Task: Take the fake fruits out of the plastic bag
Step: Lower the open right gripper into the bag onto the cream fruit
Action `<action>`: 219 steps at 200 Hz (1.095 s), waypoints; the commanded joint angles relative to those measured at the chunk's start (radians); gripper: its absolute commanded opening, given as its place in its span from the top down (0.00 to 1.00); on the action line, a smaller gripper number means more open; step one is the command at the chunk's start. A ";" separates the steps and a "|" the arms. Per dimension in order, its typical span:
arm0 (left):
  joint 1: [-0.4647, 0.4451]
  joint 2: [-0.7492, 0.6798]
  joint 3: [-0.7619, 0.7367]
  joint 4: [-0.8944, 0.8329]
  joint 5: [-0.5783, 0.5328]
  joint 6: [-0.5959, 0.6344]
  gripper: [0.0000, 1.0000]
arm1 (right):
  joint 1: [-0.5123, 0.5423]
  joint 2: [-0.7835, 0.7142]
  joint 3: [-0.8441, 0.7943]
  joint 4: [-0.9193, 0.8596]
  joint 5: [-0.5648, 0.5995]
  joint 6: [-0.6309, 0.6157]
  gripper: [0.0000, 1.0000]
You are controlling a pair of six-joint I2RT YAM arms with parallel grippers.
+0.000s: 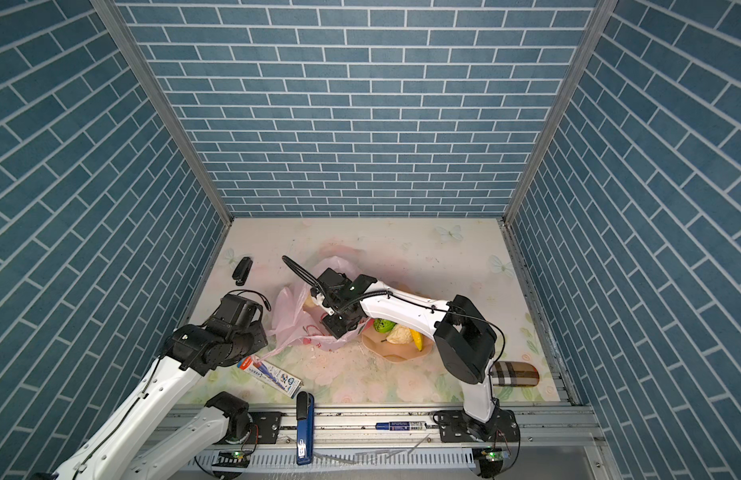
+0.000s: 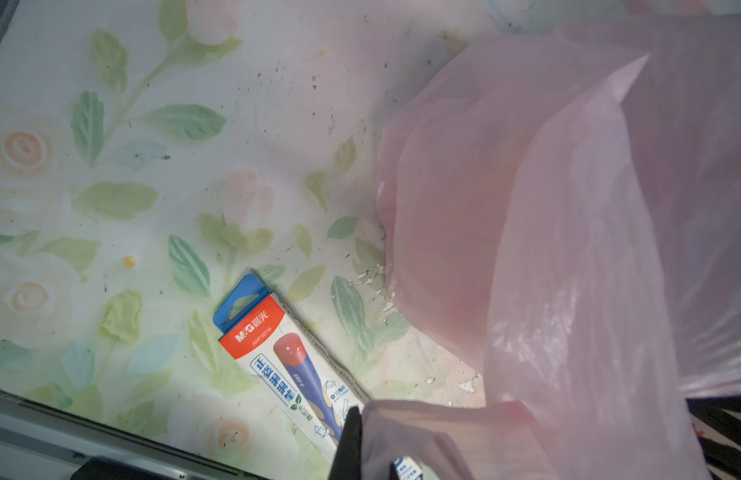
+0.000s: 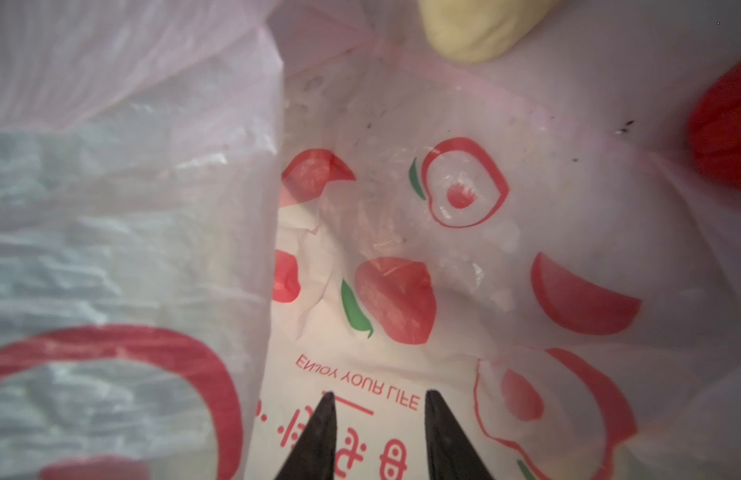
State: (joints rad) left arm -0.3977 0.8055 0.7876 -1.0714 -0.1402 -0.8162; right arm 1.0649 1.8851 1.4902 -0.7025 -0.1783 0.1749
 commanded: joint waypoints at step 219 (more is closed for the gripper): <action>-0.105 -0.037 -0.079 -0.104 -0.032 -0.146 1.00 | -0.080 0.260 0.257 0.365 0.157 0.321 0.28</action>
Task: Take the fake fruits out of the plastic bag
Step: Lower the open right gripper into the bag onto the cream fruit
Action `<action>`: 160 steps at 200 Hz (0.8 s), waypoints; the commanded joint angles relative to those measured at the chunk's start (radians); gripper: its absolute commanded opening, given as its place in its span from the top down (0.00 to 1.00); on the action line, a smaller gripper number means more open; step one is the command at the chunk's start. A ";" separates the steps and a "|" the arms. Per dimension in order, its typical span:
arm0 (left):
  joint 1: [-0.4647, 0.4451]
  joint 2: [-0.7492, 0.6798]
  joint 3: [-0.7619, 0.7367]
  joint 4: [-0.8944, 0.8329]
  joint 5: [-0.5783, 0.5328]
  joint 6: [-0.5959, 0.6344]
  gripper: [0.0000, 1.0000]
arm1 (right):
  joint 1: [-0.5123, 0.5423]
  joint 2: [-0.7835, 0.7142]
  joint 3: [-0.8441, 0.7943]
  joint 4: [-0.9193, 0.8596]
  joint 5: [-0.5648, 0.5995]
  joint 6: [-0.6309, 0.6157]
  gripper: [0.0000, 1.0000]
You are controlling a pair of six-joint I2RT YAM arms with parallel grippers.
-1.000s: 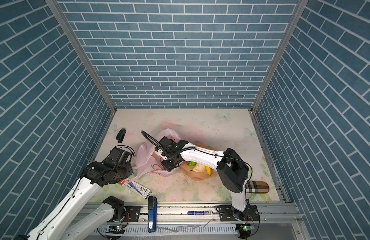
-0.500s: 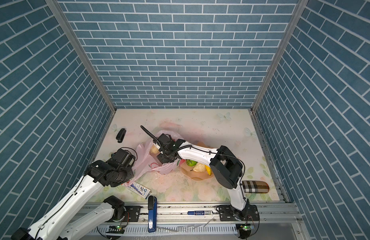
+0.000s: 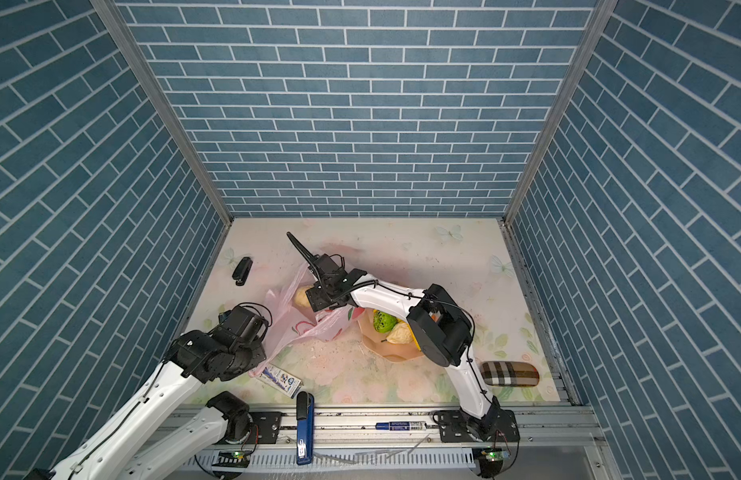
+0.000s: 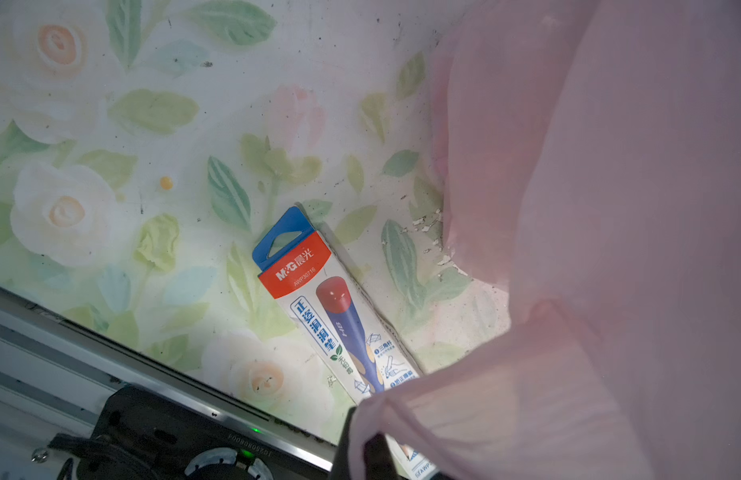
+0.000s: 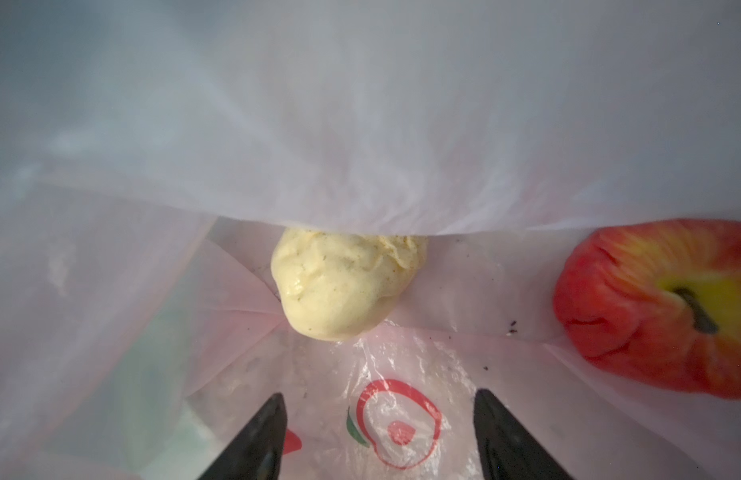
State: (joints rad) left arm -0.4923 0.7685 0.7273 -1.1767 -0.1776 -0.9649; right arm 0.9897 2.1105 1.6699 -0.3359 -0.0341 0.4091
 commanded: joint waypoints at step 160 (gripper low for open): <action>-0.014 0.029 -0.026 0.060 0.047 0.042 1.00 | -0.018 0.272 0.381 -0.148 -0.015 0.207 0.24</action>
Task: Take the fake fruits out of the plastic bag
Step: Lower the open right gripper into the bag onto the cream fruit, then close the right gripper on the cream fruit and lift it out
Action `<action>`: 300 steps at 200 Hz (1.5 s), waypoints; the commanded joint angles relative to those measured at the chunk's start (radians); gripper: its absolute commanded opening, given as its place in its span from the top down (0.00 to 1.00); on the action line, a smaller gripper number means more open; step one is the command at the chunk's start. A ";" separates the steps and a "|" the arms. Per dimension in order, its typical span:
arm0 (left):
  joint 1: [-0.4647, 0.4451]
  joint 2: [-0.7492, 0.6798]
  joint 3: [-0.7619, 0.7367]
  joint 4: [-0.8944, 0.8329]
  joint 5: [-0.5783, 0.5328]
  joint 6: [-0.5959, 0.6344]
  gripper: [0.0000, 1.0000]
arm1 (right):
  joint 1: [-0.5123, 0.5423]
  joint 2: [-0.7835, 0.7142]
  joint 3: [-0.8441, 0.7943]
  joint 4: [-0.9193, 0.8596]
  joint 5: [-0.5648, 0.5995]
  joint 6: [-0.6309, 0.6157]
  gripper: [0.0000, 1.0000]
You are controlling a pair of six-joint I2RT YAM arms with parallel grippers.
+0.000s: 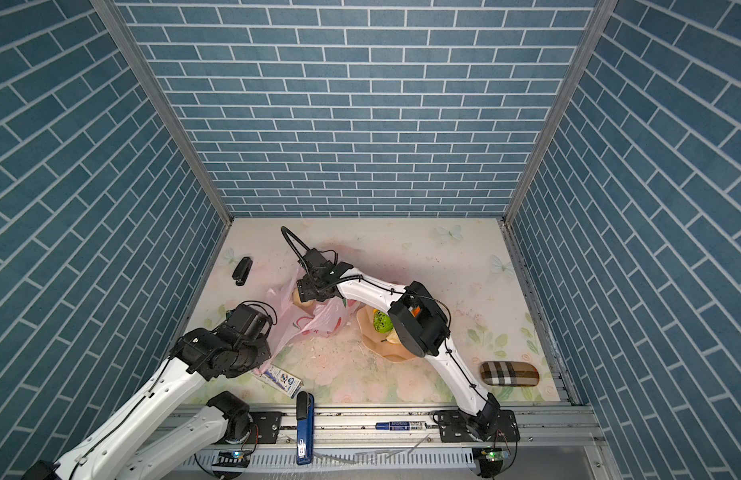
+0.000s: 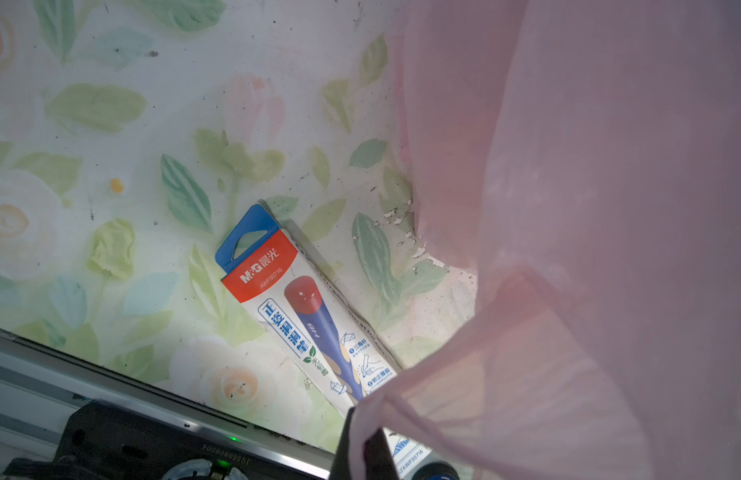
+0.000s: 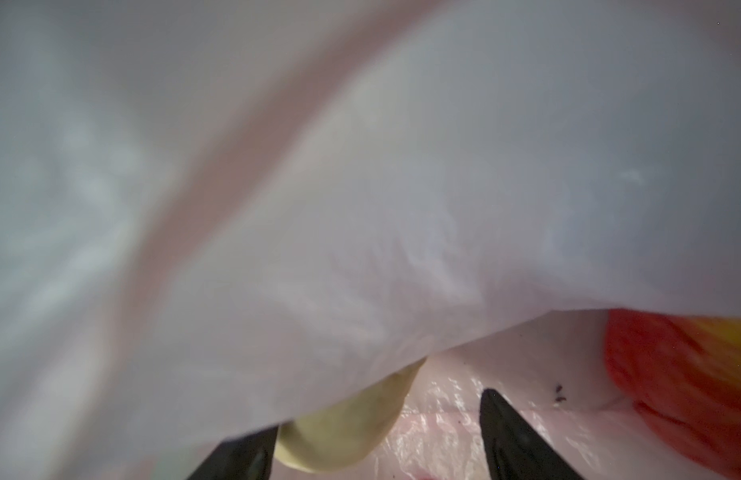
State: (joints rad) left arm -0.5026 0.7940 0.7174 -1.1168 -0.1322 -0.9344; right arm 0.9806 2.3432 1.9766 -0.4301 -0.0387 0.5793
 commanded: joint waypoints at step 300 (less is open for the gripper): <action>0.020 0.083 -0.005 0.147 -0.184 0.057 1.00 | -0.009 0.242 0.290 -0.163 -0.115 0.098 0.36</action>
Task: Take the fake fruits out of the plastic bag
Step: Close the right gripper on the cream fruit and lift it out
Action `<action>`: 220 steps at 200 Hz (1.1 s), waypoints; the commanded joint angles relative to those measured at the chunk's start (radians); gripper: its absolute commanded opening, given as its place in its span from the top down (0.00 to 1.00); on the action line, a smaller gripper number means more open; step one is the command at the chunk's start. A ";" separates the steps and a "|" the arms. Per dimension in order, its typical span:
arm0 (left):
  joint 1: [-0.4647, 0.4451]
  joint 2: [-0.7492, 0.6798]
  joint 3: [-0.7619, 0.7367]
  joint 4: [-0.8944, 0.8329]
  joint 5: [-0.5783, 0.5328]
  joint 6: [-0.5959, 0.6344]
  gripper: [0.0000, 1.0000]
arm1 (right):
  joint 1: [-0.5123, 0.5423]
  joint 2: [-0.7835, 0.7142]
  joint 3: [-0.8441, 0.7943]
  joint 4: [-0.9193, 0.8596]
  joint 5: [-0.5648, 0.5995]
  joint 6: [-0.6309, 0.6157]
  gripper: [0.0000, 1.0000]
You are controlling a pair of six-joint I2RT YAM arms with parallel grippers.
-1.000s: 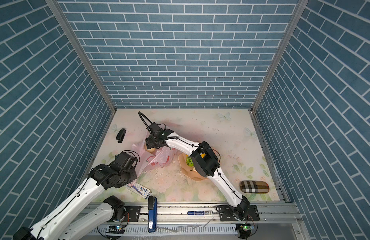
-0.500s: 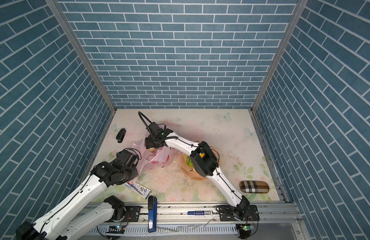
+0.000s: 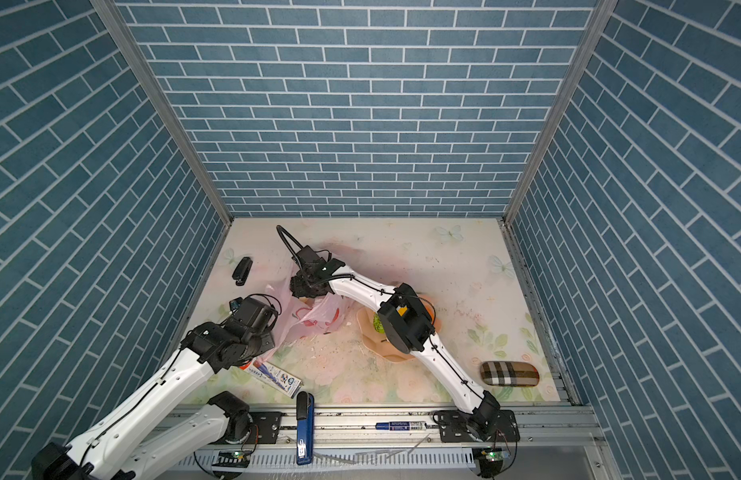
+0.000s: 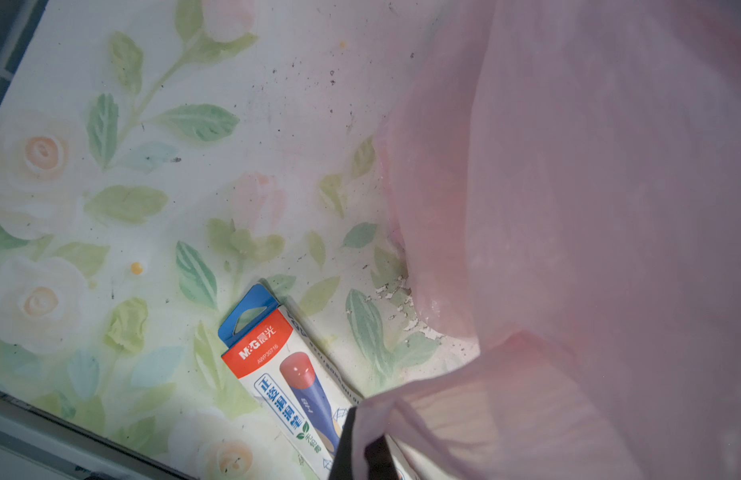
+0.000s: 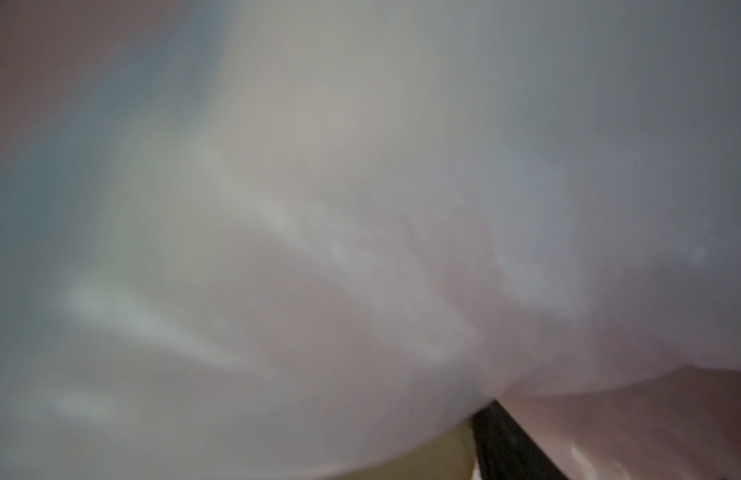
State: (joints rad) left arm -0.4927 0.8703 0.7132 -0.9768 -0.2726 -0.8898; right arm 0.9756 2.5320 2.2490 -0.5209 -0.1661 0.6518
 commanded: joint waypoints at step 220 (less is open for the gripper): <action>0.063 0.094 0.052 0.178 -0.092 0.088 1.00 | -0.023 -0.332 -0.256 -0.018 -0.011 -0.160 0.85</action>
State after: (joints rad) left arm -0.4377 0.9615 0.7387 -0.8108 -0.3393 -0.8143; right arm 0.9535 2.2601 2.0289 -0.5053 -0.1726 0.5411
